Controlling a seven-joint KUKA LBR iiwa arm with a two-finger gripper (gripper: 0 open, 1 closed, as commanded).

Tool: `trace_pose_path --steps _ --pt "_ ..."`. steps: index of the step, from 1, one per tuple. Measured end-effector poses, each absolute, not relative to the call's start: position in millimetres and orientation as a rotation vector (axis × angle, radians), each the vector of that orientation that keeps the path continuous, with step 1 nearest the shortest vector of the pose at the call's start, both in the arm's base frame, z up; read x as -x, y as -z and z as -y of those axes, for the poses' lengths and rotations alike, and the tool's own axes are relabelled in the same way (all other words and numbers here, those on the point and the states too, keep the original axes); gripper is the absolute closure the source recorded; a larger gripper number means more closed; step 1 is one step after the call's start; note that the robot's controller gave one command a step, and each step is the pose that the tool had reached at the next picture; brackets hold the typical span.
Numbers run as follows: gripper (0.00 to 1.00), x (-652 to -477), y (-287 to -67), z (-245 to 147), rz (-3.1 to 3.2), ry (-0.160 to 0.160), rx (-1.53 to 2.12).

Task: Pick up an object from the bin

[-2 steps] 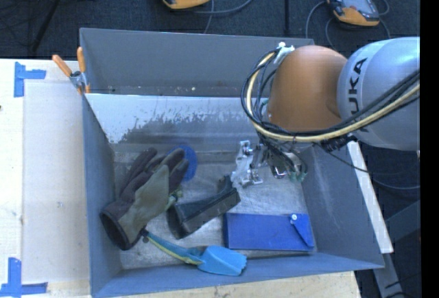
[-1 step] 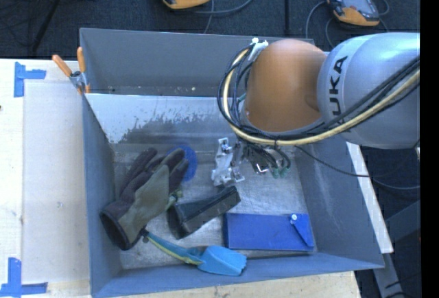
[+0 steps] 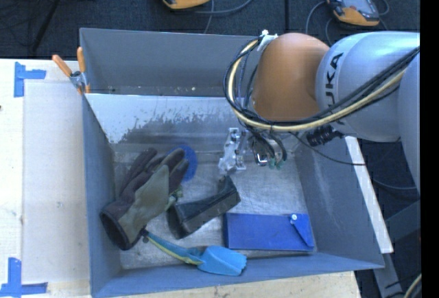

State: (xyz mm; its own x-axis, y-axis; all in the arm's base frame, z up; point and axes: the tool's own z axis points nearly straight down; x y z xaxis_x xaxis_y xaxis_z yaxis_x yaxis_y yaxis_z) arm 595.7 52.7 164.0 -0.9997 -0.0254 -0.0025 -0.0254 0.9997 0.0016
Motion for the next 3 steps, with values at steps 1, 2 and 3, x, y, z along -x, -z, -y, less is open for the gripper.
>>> trace_pose_path --steps 1,2,3 --pt "1.00 -591.2 -293 -129 -2.973 -0.002 0.994" --pt "1.00 -590.7 -290 -127 -2.979 -0.002 0.991" --pt "1.00 -586.5 -265 -127 -3.011 0.000 0.871"
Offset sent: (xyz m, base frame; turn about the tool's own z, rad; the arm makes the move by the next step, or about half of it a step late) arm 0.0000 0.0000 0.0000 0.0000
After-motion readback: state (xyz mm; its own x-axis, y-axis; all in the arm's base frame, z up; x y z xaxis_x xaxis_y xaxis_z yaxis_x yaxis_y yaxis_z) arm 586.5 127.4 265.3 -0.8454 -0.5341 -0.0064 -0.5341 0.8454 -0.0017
